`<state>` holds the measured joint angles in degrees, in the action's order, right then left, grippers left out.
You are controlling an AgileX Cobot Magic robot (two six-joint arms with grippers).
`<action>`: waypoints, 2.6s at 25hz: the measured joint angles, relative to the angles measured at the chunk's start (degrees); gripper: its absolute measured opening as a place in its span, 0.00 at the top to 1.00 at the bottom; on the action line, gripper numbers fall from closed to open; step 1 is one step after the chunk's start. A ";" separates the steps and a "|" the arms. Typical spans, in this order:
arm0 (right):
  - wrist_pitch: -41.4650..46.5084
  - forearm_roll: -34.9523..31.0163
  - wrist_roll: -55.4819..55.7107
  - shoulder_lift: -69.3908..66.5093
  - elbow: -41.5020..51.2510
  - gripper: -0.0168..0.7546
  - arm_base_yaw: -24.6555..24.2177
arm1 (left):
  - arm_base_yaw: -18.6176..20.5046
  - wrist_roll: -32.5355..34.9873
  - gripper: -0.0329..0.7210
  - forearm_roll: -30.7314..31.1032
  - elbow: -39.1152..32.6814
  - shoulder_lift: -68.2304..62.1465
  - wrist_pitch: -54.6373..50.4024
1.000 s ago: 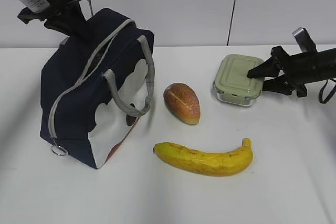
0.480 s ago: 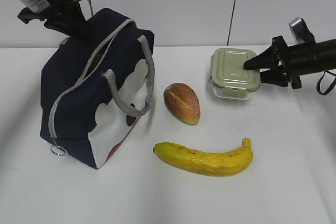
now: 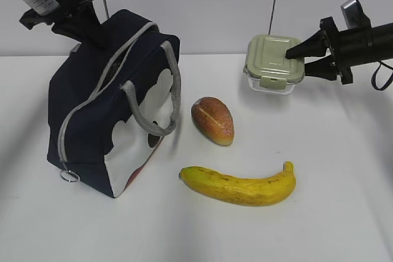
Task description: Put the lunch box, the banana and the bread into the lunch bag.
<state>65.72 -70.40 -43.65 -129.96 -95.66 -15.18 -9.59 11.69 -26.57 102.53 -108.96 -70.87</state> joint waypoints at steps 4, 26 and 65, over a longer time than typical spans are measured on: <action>0.11 1.86 4.51 1.34 -2.48 0.49 1.72 | 0.00 -1.93 0.96 0.00 0.00 0.00 0.00; 4.04 12.25 26.37 13.12 -13.95 0.49 22.45 | 1.56 -11.07 0.96 -0.06 0.00 0.00 0.00; -9.61 43.49 53.87 12.49 -13.95 0.49 41.44 | 1.57 -11.08 0.96 -1.00 0.00 0.00 0.05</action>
<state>56.11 -26.90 10.22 -117.47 -109.61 26.27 -8.02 0.60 -27.57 102.53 -108.96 -70.82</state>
